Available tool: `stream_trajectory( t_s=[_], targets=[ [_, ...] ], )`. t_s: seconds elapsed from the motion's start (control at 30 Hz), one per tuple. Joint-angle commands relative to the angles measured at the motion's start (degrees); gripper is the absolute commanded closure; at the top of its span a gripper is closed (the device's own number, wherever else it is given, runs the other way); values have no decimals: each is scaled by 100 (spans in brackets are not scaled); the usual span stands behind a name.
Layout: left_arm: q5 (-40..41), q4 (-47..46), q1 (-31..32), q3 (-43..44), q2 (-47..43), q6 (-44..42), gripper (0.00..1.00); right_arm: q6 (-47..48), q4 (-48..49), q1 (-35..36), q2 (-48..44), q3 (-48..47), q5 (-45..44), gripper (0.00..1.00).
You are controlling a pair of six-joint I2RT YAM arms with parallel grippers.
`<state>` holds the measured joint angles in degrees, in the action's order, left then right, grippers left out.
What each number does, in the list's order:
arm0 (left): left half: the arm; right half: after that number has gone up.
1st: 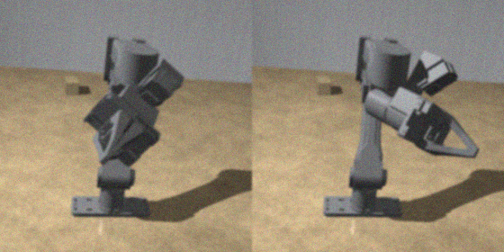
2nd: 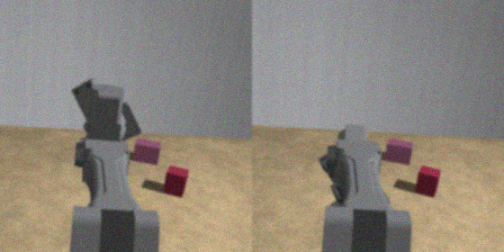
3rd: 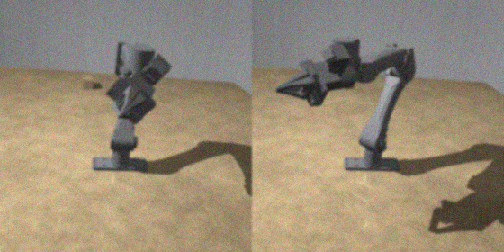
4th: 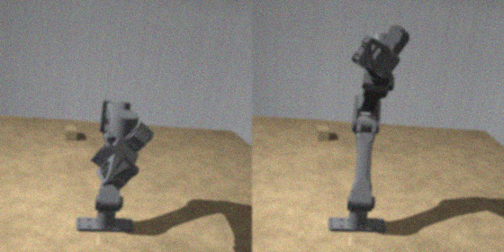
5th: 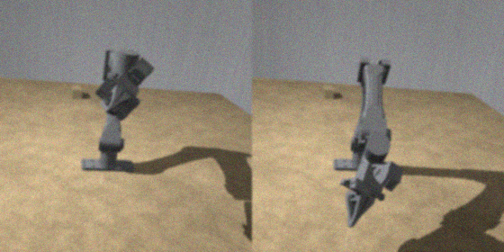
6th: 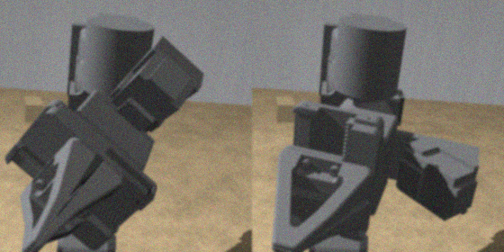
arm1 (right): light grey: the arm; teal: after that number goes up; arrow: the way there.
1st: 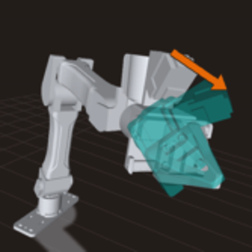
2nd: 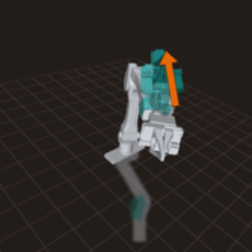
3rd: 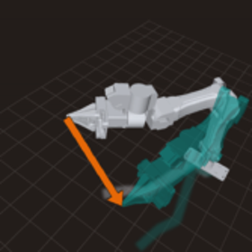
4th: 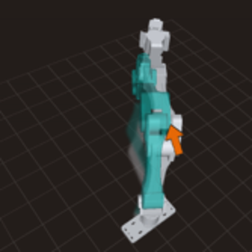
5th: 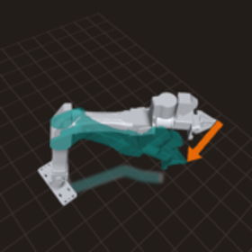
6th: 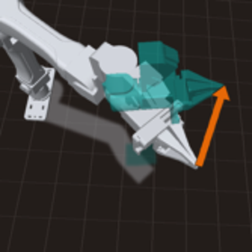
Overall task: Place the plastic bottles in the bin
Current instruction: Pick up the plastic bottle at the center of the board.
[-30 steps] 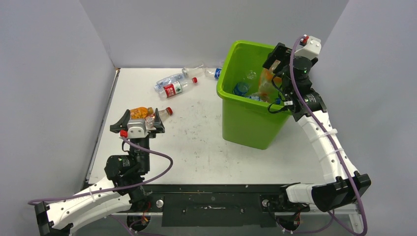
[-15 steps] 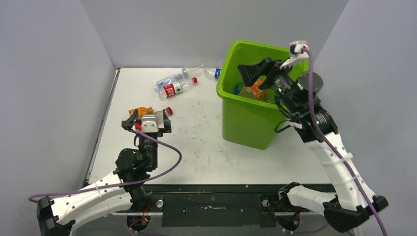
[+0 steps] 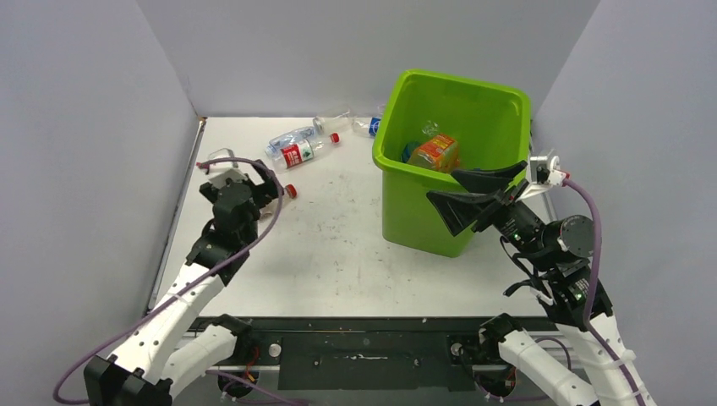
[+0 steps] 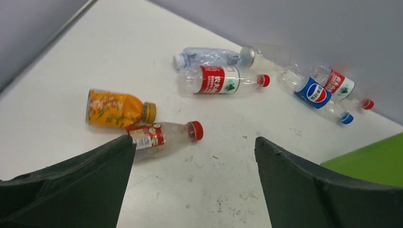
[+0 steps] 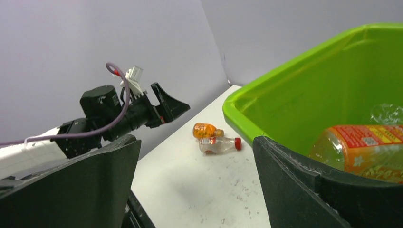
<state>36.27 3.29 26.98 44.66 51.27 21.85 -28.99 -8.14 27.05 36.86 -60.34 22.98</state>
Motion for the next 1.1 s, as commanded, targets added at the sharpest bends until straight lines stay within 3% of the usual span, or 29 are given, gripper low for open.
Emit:
stream_trajectory(
  t_s=[0.0,0.17,0.3,0.47,0.6,0.8,0.93,1.07],
  targets=[
    [-925,1268,-1064,-180,-199,2987,4,-202,395,-13,-321,443,188,9],
    [-2160,1252,-2296,-586,90,3838,4,-193,301,-15,-516,661,127,9],
    [-2189,1880,-2443,-127,864,4084,4,-211,277,-15,-585,680,153,9],
    [-1936,1698,-2439,60,1405,4218,4,-251,258,-18,-675,753,127,9],
    [-1303,1382,-2370,403,1877,3138,4,-274,202,-15,-745,760,123,9],
    [-1152,1019,-1890,1198,2825,895,4,-267,177,-19,-789,743,110,9],
    [-1112,1017,-1718,1527,3414,241,4,-298,191,-9,-791,767,143,9],
    [-1143,970,-1675,1604,3853,145,4,-289,143,-14,-839,765,149,9]
  ],
)
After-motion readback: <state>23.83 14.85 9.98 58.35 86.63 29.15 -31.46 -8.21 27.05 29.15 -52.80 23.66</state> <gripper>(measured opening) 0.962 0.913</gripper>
